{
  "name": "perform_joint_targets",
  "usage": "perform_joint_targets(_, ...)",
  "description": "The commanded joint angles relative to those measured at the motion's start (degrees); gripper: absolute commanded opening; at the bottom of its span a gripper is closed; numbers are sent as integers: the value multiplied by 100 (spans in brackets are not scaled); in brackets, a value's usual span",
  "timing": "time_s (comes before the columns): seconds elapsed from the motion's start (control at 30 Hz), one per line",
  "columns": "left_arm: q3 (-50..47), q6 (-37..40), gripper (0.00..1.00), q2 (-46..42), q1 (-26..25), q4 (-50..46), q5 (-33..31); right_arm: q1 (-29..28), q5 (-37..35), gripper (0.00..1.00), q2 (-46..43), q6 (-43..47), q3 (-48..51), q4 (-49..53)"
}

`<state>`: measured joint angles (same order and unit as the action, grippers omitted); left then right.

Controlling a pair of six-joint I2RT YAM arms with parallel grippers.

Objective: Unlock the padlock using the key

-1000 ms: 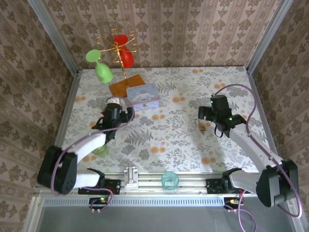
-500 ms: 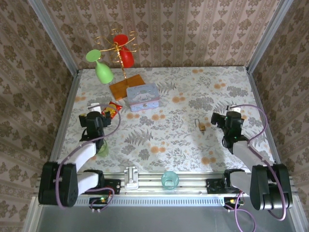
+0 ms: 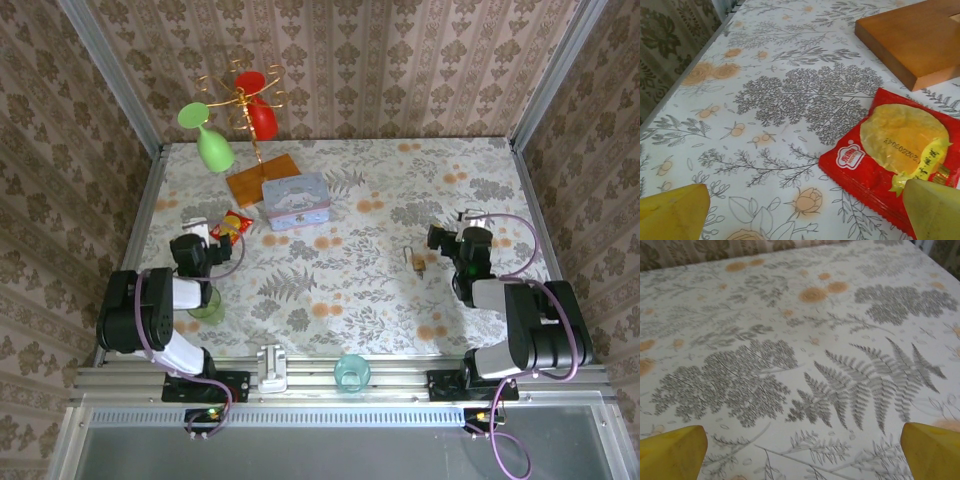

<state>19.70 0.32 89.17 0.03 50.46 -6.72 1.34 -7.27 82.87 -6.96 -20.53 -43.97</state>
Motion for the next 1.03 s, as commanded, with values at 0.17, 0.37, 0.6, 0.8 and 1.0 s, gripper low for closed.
perform_joint_targets(0.17,154,136,100,1,-34,442,248,-145,412,100,468,415,-288,-435)
perform_joint_targets(0.37,161,152,100,8,-58,450,207,-174,379,100,472,441,-273,-498)
perform_joint_targets(0.6,151,153,100,11,-54,452,206,-222,322,100,477,489,-289,-464)
perform_joint_targets(0.8,148,149,100,8,-65,459,207,-225,324,100,507,494,-333,-399)
perform_joint_targets(1.0,148,161,100,6,-64,457,190,-227,342,100,470,495,-299,-452)
